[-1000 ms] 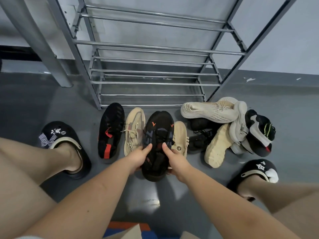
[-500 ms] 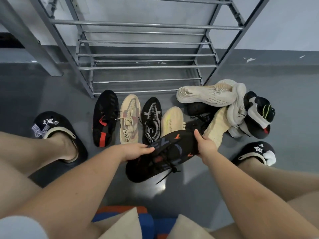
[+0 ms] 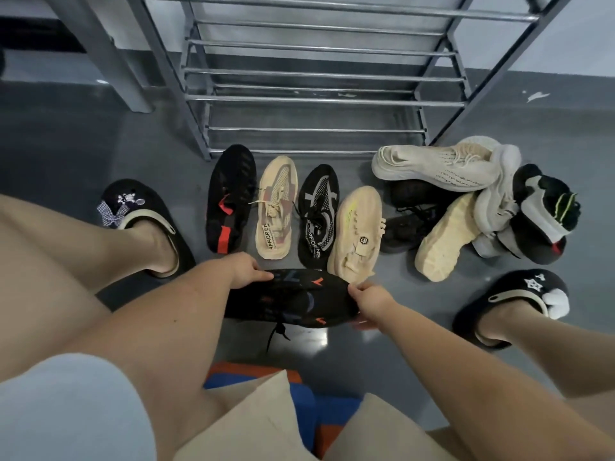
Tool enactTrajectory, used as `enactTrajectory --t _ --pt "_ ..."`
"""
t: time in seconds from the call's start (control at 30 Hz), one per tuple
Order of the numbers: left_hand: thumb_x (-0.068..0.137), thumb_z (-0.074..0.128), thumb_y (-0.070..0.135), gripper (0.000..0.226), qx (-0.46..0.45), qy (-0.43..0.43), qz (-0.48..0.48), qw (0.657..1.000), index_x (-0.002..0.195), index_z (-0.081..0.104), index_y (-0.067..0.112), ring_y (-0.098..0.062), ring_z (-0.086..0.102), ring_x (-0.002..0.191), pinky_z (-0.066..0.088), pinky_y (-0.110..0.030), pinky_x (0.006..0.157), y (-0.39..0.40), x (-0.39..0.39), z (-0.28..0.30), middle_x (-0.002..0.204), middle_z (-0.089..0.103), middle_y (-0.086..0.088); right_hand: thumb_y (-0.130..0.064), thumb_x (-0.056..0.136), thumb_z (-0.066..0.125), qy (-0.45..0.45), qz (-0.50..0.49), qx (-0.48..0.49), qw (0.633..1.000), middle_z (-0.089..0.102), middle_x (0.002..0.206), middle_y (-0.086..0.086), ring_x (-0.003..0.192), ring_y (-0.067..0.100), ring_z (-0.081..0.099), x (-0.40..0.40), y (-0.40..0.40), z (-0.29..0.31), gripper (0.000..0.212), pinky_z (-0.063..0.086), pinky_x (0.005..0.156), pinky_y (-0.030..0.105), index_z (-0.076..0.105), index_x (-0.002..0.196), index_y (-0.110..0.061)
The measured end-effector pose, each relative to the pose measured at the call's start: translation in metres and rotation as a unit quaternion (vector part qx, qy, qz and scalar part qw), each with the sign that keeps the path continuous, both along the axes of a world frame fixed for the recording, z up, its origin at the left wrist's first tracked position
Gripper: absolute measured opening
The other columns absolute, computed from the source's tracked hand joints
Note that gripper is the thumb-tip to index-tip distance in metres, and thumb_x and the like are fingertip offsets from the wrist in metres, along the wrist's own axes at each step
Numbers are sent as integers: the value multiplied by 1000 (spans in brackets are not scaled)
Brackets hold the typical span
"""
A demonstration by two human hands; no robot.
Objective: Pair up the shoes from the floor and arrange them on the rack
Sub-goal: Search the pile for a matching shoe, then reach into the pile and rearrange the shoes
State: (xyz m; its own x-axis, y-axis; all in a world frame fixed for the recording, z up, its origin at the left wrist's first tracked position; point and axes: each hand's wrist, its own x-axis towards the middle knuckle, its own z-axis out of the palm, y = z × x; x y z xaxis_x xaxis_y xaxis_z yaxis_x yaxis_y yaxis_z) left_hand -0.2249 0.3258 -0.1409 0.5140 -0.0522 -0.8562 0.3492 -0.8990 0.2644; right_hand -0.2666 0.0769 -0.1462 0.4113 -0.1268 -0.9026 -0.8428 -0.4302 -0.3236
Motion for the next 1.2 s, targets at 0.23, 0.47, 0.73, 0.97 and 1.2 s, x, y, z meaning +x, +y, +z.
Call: enactTrajectory --t 0.23,0.47,0.73,0.97,1.2 --pt "91 54 44 58 -48 -88 21 995 141 41 17 -25 35 137 28 -38 114 -27 14 3 149 38 -6 -34 98 46 -60 95 -24 993 44 145 11 130 29 45 4 8 4 53 42 103 38 35 145 -14" --pt "95 41 47 62 -7 -204 -184 961 148 25 20 -23 20 144 19 -36 117 -58 8 13 156 23 -5 -43 96 44 -166 382 -176 892 28 152 10 134 32 36 12 -5 10 64 37 105 41 18 150 -19" --pt "97 35 48 65 -16 -263 -285 922 151 12 21 -21 5 147 3 -35 118 -101 12 26 160 7 -4 -47 96 41 -207 414 -264 846 12 159 10 145 28 15 30 -36 22 70 27 112 41 11 151 -17" --pt "96 33 50 66 24 -234 -293 927 151 10 22 -21 4 147 3 -36 119 -103 28 28 160 4 -4 -48 95 41 -217 390 -288 847 10 159 10 147 28 11 57 -64 34 72 22 117 40 10 152 -18" --pt "97 30 51 67 37 -246 -306 919 151 6 19 -23 2 147 3 -35 119 -125 68 38 160 1 -7 -48 95 42 -219 356 -333 845 16 158 10 145 28 16 88 -95 48 71 28 111 40 12 151 -17"
